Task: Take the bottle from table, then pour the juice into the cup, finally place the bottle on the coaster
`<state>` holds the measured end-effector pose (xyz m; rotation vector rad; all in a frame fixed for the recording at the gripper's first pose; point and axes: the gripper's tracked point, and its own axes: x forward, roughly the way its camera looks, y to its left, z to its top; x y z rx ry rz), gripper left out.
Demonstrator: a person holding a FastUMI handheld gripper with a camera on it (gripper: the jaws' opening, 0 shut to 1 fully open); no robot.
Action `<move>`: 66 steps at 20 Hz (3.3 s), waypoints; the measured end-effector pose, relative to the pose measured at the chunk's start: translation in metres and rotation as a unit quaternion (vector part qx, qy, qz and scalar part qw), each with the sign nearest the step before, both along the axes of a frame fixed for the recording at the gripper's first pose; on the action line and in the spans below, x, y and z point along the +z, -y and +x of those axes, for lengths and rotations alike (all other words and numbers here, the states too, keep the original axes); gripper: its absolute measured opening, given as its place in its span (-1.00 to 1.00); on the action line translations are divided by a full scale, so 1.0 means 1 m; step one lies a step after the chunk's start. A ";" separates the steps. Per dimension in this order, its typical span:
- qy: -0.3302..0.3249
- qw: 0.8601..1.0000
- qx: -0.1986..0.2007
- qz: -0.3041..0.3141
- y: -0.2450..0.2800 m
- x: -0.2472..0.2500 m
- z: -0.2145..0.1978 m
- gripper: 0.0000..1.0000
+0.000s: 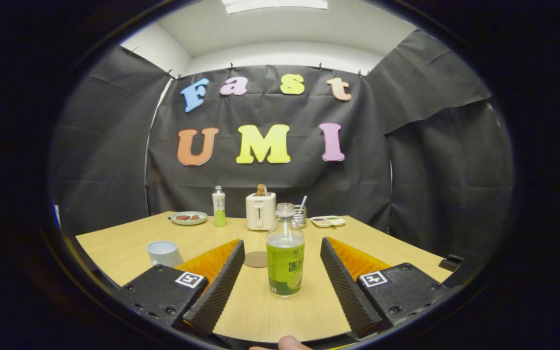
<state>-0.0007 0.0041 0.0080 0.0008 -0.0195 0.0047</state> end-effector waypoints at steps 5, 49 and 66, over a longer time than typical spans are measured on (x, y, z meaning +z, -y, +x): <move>-0.007 1.000 -0.002 -0.002 0.001 -0.003 0.001 1.00; -0.153 0.987 0.044 -0.017 0.004 -0.066 0.106 0.64; -0.078 0.967 0.094 -0.224 -0.035 0.010 0.101 0.55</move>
